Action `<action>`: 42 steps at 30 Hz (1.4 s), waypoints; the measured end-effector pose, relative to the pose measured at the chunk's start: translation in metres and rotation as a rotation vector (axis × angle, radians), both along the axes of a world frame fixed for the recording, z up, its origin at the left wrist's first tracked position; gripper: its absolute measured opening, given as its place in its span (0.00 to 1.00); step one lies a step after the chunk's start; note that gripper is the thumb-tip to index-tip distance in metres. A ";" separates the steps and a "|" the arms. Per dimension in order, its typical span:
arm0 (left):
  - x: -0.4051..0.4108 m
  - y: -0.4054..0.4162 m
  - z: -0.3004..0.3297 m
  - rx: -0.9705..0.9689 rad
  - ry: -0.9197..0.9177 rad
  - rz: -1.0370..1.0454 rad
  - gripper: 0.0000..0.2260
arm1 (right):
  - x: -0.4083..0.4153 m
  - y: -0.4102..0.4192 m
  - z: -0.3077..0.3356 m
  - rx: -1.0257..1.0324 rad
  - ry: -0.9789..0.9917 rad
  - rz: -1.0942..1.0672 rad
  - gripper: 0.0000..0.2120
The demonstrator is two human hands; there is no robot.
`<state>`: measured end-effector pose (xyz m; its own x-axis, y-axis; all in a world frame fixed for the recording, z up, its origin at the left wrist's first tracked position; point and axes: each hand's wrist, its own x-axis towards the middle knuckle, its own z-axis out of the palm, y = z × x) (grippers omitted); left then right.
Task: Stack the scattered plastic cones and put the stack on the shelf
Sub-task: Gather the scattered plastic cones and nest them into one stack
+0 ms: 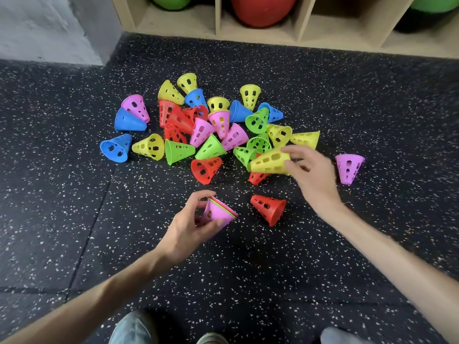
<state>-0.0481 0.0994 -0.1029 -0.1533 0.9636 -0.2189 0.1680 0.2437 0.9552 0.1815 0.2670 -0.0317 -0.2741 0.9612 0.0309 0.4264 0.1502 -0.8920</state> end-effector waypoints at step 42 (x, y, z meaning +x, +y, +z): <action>0.013 0.008 0.015 0.028 0.004 -0.058 0.27 | -0.026 -0.067 -0.027 -0.385 0.087 0.440 0.21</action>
<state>-0.0349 0.1074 -0.0881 -0.0977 0.9766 -0.1914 0.1854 0.2068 0.9607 0.1555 0.1996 -0.0585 -0.6614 0.7042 -0.2580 0.3206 -0.0455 -0.9461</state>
